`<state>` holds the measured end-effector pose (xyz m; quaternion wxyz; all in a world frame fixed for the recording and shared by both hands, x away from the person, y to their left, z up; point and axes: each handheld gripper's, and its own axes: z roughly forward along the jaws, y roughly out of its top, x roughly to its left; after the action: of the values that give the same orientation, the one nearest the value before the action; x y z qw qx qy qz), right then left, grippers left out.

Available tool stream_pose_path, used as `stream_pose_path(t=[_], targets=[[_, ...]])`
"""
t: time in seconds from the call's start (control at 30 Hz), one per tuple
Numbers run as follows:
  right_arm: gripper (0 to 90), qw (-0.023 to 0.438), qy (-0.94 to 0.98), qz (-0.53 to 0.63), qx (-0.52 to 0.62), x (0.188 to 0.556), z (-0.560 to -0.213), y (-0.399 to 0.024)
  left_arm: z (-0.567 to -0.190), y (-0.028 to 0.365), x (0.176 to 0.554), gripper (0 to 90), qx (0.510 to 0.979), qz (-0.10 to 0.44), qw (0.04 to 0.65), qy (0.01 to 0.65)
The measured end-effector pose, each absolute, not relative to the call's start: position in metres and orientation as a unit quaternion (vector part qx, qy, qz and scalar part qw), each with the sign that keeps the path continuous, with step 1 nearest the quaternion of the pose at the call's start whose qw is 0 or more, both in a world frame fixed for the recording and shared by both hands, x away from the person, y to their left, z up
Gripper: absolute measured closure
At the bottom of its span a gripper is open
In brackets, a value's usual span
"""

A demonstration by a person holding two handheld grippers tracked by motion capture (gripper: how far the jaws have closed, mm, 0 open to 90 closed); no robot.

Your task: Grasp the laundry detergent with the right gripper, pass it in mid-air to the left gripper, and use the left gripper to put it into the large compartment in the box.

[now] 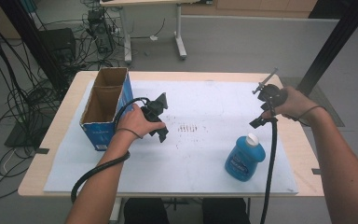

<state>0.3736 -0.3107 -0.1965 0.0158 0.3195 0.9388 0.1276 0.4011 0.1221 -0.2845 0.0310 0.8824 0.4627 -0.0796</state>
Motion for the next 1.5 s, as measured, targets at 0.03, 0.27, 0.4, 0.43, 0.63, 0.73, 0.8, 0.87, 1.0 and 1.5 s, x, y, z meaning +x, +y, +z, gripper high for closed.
stream_pose_path(t=[0.03,0.27,0.4,0.43,0.63,0.73,0.8,0.87,1.0,1.5], targets=[[7.3,0.017,0.939,0.127,0.319,0.372,-0.196,-0.313,-0.285,0.122,0.401,7.4,0.884,-0.079,0.03,0.461],[7.4,0.019,0.936,0.12,0.331,0.365,-0.195,-0.323,-0.286,0.121,0.4,7.5,0.885,-0.082,0.032,0.457],[7.4,0.02,0.935,0.118,0.334,0.361,-0.194,-0.33,-0.288,0.121,0.401,7.5,0.885,-0.084,0.026,0.457],[7.4,0.02,0.935,0.118,0.334,0.361,-0.194,-0.33,-0.288,0.121,0.401,7.5,0.885,-0.084,0.026,0.457],[7.5,0.023,0.935,0.12,0.334,0.351,-0.193,-0.34,-0.288,0.123,0.4,7.5,0.884,-0.087,0.035,0.459],[7.5,0.023,0.935,0.122,0.331,0.347,-0.194,-0.344,-0.289,0.122,0.401,7.5,0.884,-0.089,0.032,0.458],[7.4,0.02,0.935,0.121,0.333,0.345,-0.195,-0.346,-0.289,0.121,0.401,7.5,0.886,-0.088,0.03,0.455],[7.4,0.02,0.935,0.121,0.331,0.343,-0.197,-0.348,-0.291,0.121,0.401,7.5,0.885,-0.089,0.03,0.456],[7.4,0.016,0.934,0.121,0.335,0.34,-0.199,-0.351,-0.293,0.122,0.401,7.5,0.884,-0.093,0.031,0.458],[7.0,0.002,0.933,0.132,0.336,0.326,-0.209,-0.365,-0.295,0.116,0.401,7.5,0.885,-0.094,0.027,0.455]])
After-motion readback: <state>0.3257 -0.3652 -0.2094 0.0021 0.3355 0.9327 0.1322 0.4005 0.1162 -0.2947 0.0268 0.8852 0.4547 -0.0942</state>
